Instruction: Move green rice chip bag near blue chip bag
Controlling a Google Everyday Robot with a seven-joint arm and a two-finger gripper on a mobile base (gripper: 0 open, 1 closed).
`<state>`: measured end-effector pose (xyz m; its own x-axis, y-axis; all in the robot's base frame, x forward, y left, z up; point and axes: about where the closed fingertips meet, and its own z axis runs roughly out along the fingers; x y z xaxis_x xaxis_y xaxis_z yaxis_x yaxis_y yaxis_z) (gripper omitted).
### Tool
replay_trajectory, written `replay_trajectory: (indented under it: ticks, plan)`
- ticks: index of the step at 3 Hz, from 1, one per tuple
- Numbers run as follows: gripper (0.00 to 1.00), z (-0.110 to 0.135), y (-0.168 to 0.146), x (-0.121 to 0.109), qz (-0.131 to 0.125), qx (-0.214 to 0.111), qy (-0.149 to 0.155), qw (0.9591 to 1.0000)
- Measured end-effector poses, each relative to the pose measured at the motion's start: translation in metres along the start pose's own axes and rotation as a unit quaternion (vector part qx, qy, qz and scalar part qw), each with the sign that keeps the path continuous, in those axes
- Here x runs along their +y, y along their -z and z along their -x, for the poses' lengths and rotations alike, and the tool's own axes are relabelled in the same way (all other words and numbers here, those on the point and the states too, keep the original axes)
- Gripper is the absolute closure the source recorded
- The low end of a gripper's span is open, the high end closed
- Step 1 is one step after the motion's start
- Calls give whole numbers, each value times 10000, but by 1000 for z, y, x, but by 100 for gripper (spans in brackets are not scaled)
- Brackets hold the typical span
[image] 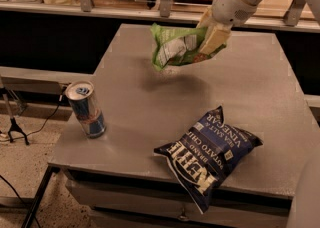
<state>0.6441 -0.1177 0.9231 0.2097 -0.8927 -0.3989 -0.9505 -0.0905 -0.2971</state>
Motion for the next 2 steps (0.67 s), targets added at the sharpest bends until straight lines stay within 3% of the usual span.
replay_trajectory:
  ticks: [1,2]
  plan:
    - [100,1,-2,-1,20,4,-31,10000]
    - [100,1,-2,9,167,-22,279,9995]
